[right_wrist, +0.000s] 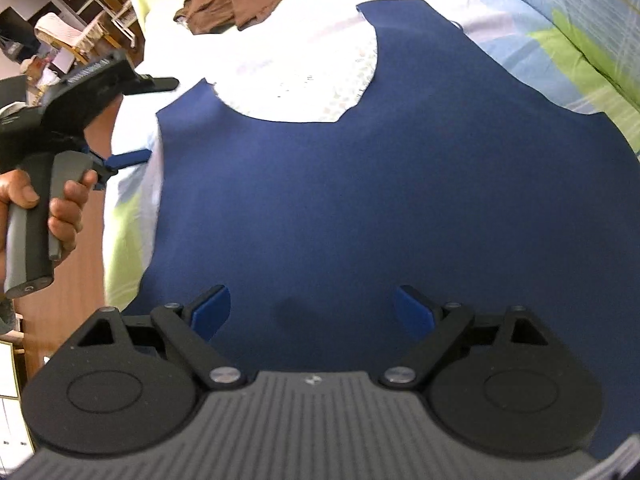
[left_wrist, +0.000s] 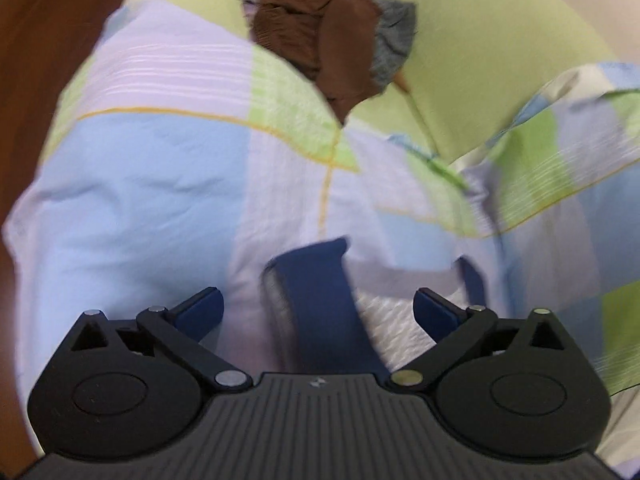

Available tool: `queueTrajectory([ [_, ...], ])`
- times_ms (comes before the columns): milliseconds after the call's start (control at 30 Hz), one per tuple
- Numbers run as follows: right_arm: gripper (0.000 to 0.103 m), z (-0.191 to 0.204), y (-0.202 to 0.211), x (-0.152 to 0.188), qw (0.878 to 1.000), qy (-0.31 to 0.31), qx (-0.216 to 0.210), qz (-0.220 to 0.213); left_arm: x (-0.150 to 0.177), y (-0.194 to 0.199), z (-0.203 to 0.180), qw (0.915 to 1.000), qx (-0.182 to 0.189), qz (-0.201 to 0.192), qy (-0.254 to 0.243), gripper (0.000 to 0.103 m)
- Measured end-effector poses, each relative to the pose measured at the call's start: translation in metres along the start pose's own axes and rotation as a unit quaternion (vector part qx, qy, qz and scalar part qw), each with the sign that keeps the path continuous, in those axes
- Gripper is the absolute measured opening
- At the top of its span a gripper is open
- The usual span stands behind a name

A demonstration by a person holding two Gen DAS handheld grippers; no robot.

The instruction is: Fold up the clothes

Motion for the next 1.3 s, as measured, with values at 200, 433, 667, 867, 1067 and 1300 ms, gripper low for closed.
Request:
queueTrajectory([
  [200,0.089,-0.002,-0.01,-0.008,1.0,-0.004,0.005,0.01,-0.008,-0.01,0.0,0.9993,0.03,0.014,-0.018,0.062],
  [433,0.092,-0.004,-0.013,-0.011,1.0,-0.001,-0.005,0.021,-0.015,-0.021,0.004,0.9982,0.056,0.019,-0.009,0.038],
  [667,0.086,-0.014,-0.003,-0.025,0.999,0.005,-0.033,0.019,-0.026,-0.028,-0.006,0.9946,0.021,0.029,-0.097,0.0],
  [867,0.032,-0.028,-0.001,-0.102,0.994,0.101,-0.037,-0.023,-0.025,-0.032,-0.002,0.9955,-0.008,0.042,-0.084,0.005],
  [1067,0.027,-0.05,-0.017,-0.2,0.984,0.167,-0.029,-0.054,-0.028,-0.04,0.004,0.997,-0.018,0.053,-0.054,0.008],
  [1300,0.047,-0.056,-0.053,-0.275,0.97,0.224,-0.085,-0.044,-0.028,-0.042,0.013,0.9971,-0.004,0.057,-0.05,0.009],
])
Point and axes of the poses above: each gripper's, at about its wrist camera, not at the fingertips, and y roughly against the way its jaws point, z to its left, x to its underside, the point moved 3 cm from there along -y, roughly the way its jaws point, and after that the axes turned 10 degrees about -y, right-handed, at the moved point
